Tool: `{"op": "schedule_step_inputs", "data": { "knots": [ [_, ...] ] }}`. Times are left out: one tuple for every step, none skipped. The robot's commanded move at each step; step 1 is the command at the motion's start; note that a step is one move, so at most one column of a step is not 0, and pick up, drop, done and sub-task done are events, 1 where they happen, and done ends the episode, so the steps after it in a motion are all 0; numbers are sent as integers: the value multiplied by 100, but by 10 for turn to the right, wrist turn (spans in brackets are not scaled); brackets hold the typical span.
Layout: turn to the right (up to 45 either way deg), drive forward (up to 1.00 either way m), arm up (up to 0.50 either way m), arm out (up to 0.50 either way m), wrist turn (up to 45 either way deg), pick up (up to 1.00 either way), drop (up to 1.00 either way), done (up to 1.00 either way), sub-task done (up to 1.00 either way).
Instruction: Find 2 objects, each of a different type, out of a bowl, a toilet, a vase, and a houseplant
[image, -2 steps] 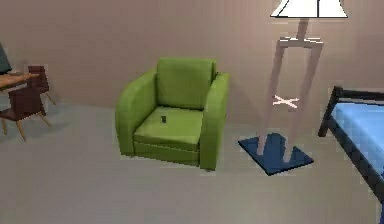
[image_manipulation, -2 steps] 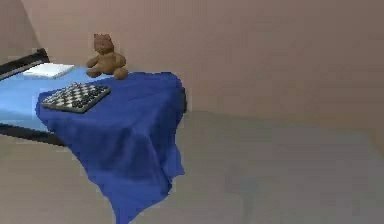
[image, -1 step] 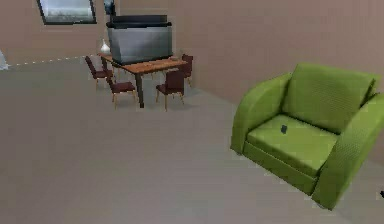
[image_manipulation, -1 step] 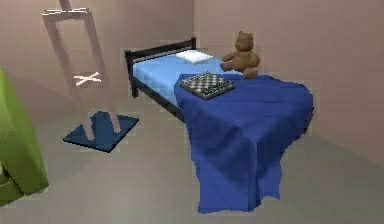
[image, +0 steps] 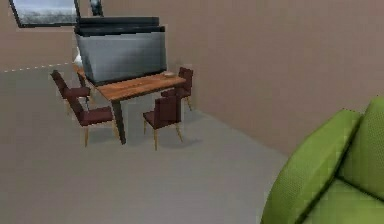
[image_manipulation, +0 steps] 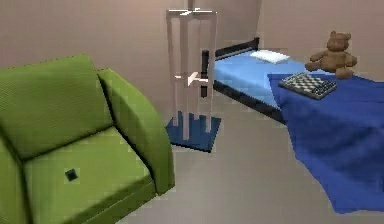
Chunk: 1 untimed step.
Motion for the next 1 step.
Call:
{"op": "schedule_step_inputs", "data": {
  "knots": [
    [-30,0,0,0,0,0,0,0,0]
  ]
}}
